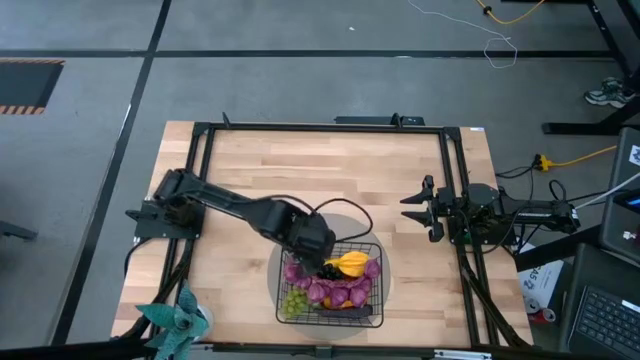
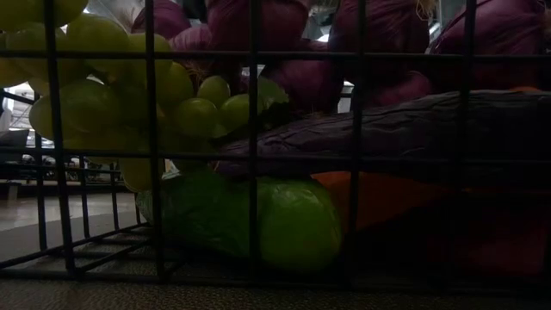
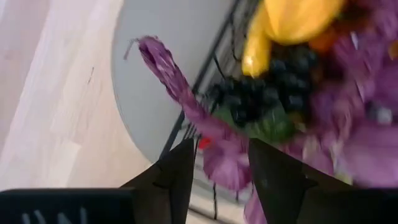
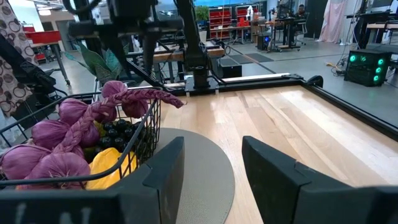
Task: Build produce basket
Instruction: Put the purple garlic into the wire basket
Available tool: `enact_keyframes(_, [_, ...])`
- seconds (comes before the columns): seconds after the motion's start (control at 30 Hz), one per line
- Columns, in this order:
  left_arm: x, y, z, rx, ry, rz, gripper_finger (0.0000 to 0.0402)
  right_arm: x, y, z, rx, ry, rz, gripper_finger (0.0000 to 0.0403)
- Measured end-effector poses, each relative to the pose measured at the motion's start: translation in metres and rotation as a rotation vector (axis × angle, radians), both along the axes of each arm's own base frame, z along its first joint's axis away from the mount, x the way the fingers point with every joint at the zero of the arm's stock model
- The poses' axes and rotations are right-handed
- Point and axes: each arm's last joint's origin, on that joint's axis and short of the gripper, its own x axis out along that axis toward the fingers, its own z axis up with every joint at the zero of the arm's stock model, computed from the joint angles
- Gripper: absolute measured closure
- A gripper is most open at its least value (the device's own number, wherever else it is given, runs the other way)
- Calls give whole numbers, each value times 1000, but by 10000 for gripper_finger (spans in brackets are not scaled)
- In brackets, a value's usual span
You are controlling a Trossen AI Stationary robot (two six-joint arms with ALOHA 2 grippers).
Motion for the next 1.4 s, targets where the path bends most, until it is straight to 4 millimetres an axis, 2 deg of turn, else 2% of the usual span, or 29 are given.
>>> enact_keyframes(0.1, [4,-2,-9,10,11,104,255,0,0,0,-1,0,0,238])
enact_keyframes(0.3, [11,-5,-23,-2,33,188,255,0,0,0,0,0,0,238])
enact_keyframes(0.63, [8,-5,-27,-23,69,325,255,0,0,0,0,0,0,238])
enact_keyframes(1.0, [8,-8,-27,-144,92,448,259,0,0,0,0,0,0,238])
enact_keyframes(1.4, [12,-9,-26,-205,54,563,315,0,0,0,0,0,0,238])
